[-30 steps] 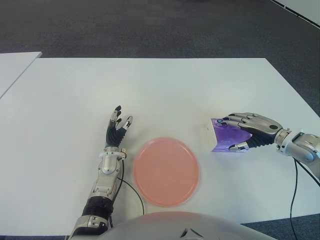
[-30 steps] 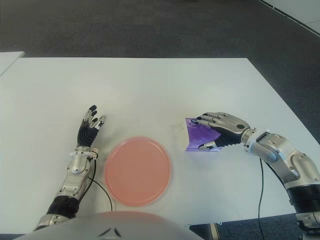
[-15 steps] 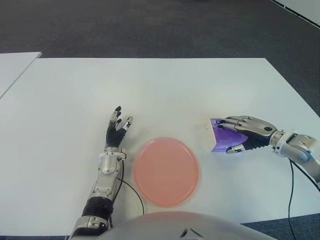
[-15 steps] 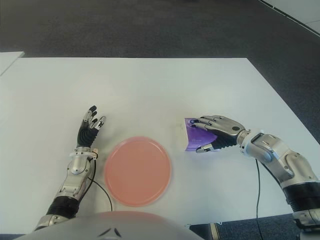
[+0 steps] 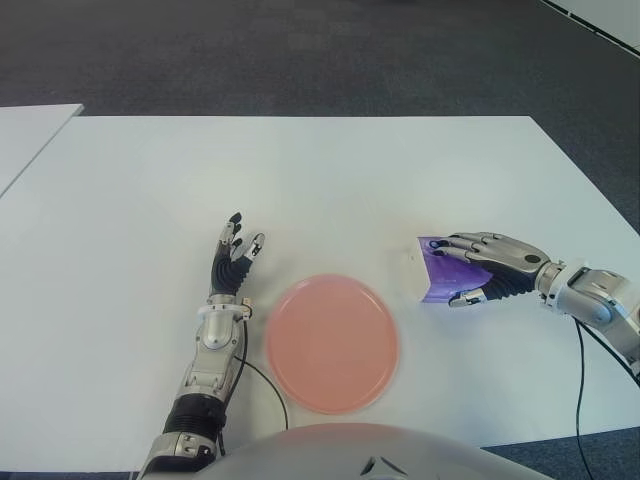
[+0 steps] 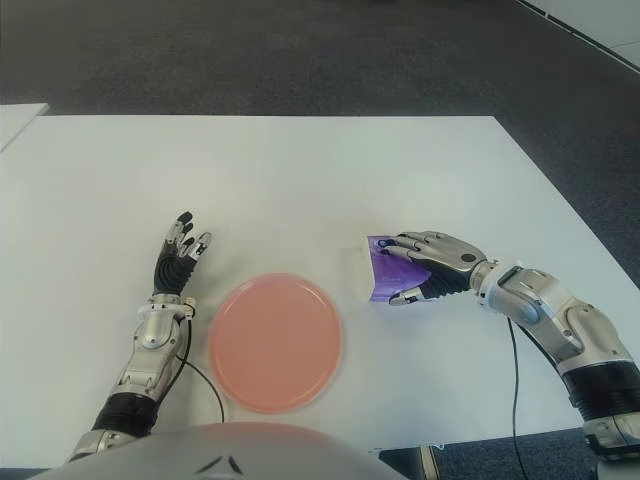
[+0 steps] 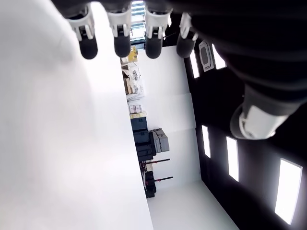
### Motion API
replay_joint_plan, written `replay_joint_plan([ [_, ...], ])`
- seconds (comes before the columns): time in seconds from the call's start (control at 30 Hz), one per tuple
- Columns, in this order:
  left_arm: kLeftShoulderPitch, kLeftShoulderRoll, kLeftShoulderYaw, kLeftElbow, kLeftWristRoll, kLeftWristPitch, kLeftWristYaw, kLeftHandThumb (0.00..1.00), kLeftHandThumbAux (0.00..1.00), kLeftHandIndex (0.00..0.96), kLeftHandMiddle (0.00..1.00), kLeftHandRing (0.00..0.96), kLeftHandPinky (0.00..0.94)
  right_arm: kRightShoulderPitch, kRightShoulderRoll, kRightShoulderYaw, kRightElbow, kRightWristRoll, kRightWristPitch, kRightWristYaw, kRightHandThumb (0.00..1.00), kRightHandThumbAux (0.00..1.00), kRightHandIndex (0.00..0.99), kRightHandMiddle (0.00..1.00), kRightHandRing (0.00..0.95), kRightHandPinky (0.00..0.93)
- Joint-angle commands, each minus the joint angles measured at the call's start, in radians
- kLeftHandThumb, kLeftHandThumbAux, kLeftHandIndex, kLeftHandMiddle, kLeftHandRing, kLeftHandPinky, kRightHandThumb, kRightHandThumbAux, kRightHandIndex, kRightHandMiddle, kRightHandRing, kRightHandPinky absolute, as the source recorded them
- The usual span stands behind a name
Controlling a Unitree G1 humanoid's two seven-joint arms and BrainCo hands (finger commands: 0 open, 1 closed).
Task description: Put the tissue paper into the plate.
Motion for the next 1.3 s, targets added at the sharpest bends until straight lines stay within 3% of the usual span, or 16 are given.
replay_joint_plan([
  [0.03,0.012,0.004,0.005,-0.008,0.008,0.021,0.003,0.033,0.494,0.000,0.000,0.000,0.000,0.007,0.017,0.036,0.024,-0.027,-0.009,0.001,0.286,0.136,0.000,0.000,0.000,0.000],
  [0.87,0.005,-0.005,0.018,0.004,-0.028,0.020,-0.007,0.036,0.517,0.000,0.000,0.000,0.000,-0.039,0.079,0.060,0.076,-0.088,0.045,-0.124,0.261,0.151,0.000,0.000,0.000,0.000],
  [1.0,0.007,-0.004,0.014,0.008,-0.021,0.011,-0.006,0.042,0.513,0.000,0.000,0.000,0.000,-0.119,0.169,0.175,0.314,-0.246,0.057,-0.328,0.278,0.158,0.000,0.000,0.000,0.000],
  [1.07,0.008,-0.003,0.013,0.009,-0.020,0.007,-0.005,0.044,0.514,0.000,0.000,0.000,0.000,-0.151,0.214,0.232,0.441,-0.323,0.088,-0.477,0.294,0.160,0.000,0.000,0.000,0.000],
  [1.3,0.012,-0.002,0.015,0.011,-0.023,-0.001,-0.003,0.049,0.521,0.000,0.000,0.000,0.000,-0.178,0.314,0.318,0.547,-0.426,0.206,-0.781,0.374,0.174,0.000,0.000,0.000,0.000],
])
